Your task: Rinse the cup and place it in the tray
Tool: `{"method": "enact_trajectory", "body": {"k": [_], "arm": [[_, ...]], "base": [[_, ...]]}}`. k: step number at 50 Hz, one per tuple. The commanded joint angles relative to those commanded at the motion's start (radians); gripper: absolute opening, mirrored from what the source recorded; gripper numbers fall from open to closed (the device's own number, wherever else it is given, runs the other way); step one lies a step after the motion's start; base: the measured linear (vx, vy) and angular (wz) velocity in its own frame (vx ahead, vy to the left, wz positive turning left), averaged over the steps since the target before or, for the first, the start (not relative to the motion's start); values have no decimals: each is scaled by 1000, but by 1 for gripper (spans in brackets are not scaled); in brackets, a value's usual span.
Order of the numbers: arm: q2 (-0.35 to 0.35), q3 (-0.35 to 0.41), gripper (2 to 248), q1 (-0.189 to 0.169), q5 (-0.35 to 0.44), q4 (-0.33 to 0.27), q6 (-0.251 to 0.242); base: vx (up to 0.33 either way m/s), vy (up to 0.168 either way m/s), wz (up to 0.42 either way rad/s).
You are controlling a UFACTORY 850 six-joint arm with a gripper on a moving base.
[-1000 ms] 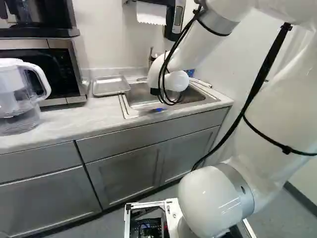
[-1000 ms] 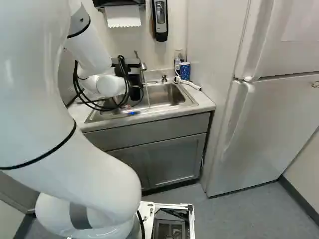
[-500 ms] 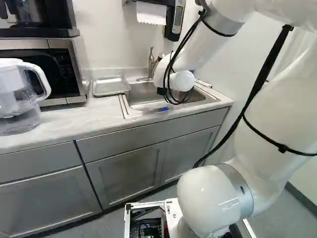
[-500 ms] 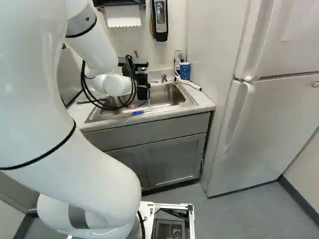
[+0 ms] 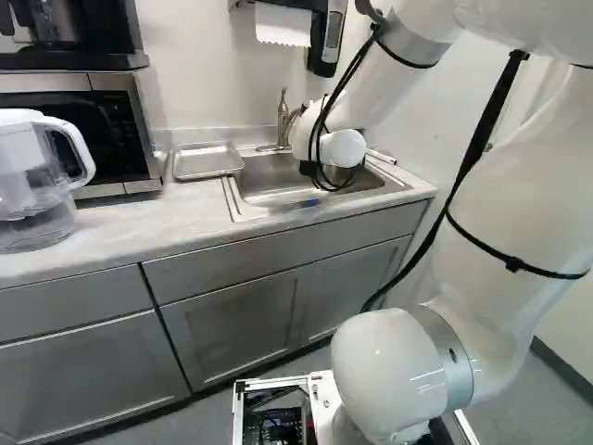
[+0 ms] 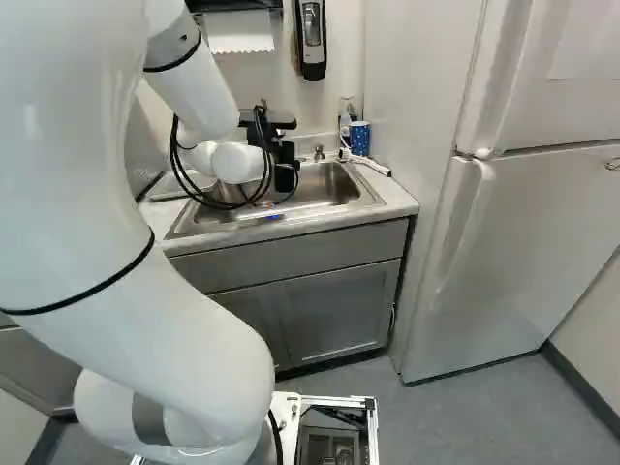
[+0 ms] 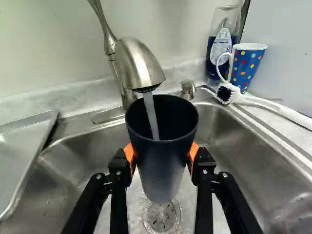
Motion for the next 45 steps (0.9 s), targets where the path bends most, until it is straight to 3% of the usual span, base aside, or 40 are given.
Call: {"method": "enact_trajectory", "body": {"k": [45], "arm": [[0, 0, 123, 0, 0, 0, 0]], "base": [[0, 0, 0]]}}
